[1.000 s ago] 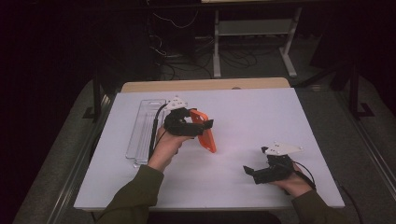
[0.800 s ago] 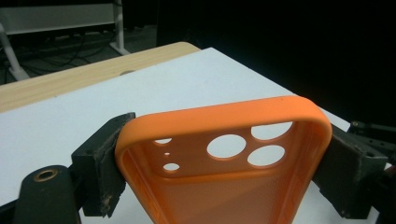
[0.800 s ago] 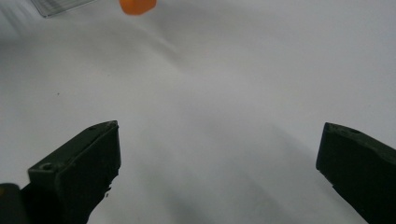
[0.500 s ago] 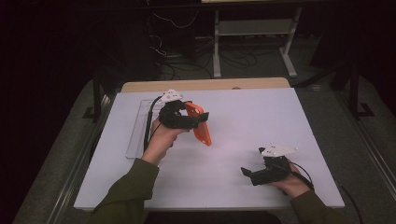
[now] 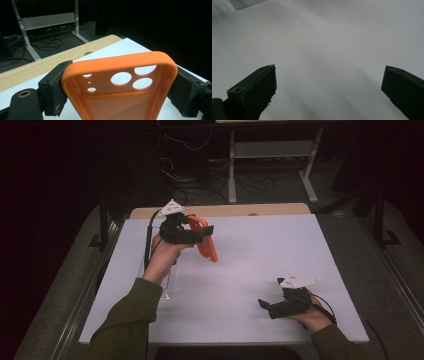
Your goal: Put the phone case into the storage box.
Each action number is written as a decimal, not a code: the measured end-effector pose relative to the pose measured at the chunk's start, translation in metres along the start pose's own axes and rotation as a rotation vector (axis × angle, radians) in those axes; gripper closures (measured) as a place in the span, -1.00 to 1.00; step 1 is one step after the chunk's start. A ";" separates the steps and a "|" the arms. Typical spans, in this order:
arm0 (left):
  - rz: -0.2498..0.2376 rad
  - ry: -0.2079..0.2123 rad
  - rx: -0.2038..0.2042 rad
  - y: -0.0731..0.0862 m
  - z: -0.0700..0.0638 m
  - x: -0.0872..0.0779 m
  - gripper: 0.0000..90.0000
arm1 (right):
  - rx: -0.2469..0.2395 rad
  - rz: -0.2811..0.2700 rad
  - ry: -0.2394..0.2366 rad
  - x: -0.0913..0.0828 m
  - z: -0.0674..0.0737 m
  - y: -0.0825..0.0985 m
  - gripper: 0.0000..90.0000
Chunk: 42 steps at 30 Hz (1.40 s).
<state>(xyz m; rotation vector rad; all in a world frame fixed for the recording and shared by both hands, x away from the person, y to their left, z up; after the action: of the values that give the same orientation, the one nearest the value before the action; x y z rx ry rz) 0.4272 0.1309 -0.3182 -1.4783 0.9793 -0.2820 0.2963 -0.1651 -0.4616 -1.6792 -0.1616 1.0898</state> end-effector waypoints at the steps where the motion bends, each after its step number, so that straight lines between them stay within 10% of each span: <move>1: -0.006 -0.004 0.000 -0.002 0.001 -0.001 -0.68 | -0.002 -0.001 0.001 0.000 0.000 0.000 -1.00; 18: -0.027 -0.087 0.008 -0.021 0.030 -0.012 -0.67 | 0.007 0.000 0.003 -0.002 0.001 0.000 -1.00; 42: -0.051 -0.338 -0.001 -0.026 0.097 -0.021 -0.68 | 0.003 0.001 0.006 -0.002 0.002 0.001 -1.00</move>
<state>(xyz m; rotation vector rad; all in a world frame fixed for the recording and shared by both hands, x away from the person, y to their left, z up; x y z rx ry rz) 0.4913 0.2097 -0.3058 -1.4938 0.6707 -0.0638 0.2937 -0.1656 -0.4609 -1.6795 -0.1552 1.0855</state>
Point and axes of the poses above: each handheld gripper's, and its own axes: x roughly forward along the jaws, y roughly out of its underside, z roughly to its left, the point moved 4 cm from there along x, roughly forward along the jaws, and after that the axes turned 4 degrees about -x, right-handed, at the moved point
